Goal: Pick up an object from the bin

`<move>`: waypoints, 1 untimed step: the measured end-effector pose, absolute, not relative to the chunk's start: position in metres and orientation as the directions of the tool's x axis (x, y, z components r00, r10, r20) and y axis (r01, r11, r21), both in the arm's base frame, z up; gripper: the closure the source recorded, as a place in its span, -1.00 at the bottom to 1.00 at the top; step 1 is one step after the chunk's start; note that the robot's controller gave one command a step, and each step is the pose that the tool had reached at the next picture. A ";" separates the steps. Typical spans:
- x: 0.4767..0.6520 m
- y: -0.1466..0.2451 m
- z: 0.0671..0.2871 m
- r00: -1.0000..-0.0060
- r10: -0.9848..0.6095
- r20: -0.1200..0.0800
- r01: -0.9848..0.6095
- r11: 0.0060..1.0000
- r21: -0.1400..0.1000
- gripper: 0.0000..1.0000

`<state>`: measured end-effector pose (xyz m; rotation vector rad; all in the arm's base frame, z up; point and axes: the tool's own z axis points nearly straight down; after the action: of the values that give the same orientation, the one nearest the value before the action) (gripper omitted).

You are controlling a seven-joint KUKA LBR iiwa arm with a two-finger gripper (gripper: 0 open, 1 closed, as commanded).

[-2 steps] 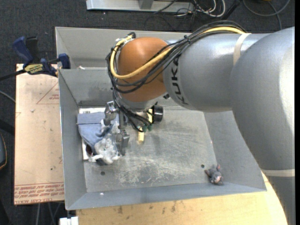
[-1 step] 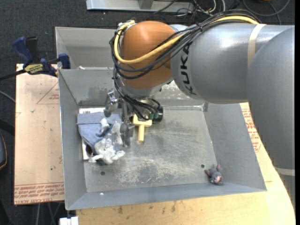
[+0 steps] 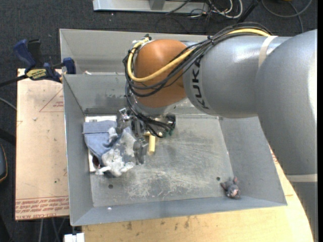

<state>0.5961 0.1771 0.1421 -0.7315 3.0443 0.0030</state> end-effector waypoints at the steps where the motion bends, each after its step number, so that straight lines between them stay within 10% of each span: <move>1: 0.585 0.156 0.083 -0.668 -0.744 -0.013 -0.744 0.668 -0.002 1.00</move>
Offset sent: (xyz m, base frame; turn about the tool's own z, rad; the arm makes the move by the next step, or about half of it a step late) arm 0.0000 0.0000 0.0000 0.0000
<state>0.5855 0.1558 0.0829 -1.2743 2.8579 0.0060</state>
